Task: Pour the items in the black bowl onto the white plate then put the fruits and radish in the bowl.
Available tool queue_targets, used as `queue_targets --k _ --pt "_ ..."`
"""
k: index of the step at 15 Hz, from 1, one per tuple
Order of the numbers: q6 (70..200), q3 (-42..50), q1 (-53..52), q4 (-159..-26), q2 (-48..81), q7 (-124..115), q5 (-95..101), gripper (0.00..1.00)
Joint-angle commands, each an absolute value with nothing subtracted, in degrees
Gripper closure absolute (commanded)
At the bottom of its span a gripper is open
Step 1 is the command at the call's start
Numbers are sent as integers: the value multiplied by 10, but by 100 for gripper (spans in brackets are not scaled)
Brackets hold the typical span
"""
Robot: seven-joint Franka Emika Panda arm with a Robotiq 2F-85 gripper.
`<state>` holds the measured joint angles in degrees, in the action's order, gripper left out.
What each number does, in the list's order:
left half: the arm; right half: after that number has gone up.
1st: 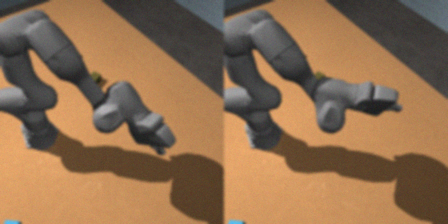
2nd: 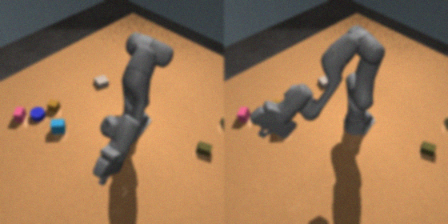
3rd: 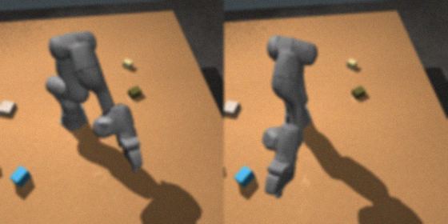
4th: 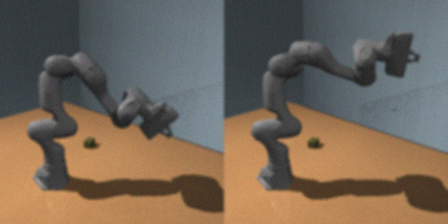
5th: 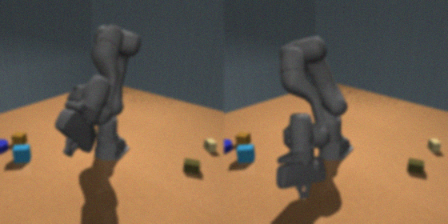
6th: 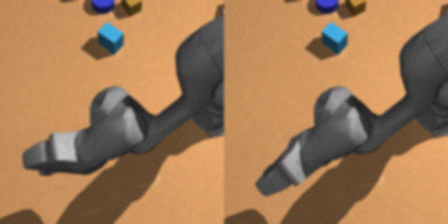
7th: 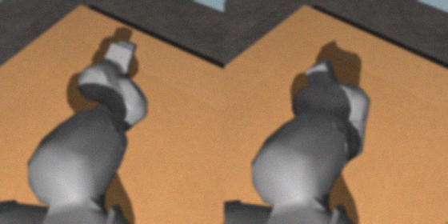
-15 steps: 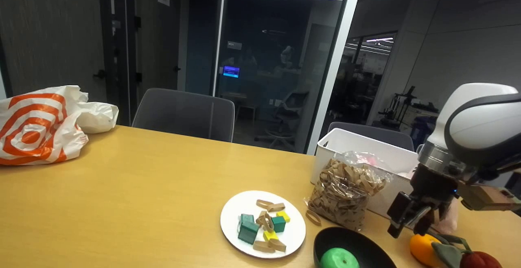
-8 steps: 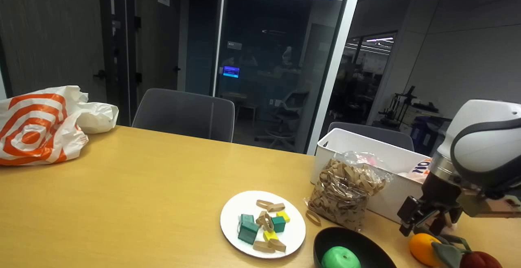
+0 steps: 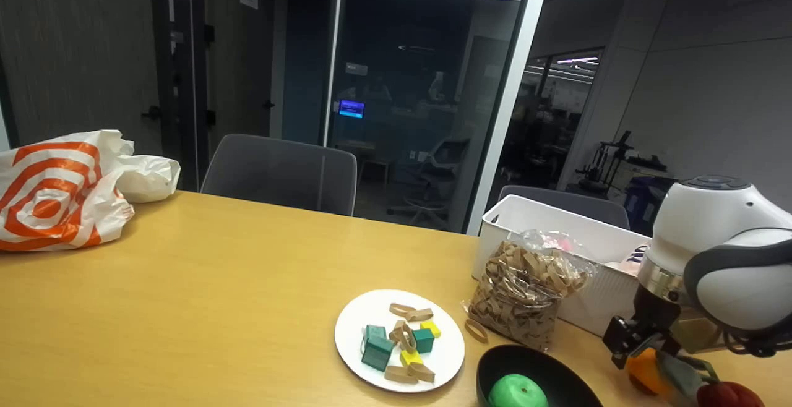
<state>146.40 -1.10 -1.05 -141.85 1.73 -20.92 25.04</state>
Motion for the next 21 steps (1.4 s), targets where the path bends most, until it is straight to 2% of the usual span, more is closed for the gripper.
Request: queue_targets --k 1,5,13,18,21 --pt "1454 -3 -14 -1403 34 -249 280 25" --pt "1455 -4 -19 -1408 26 -247 265 57" --pt "1450 -14 -25 -1454 -90 4 8 58" --pt "1334 16 -59 -1443 -150 217 -178 58" --pt "1269 14 -72 -1441 -161 272 -188 58"
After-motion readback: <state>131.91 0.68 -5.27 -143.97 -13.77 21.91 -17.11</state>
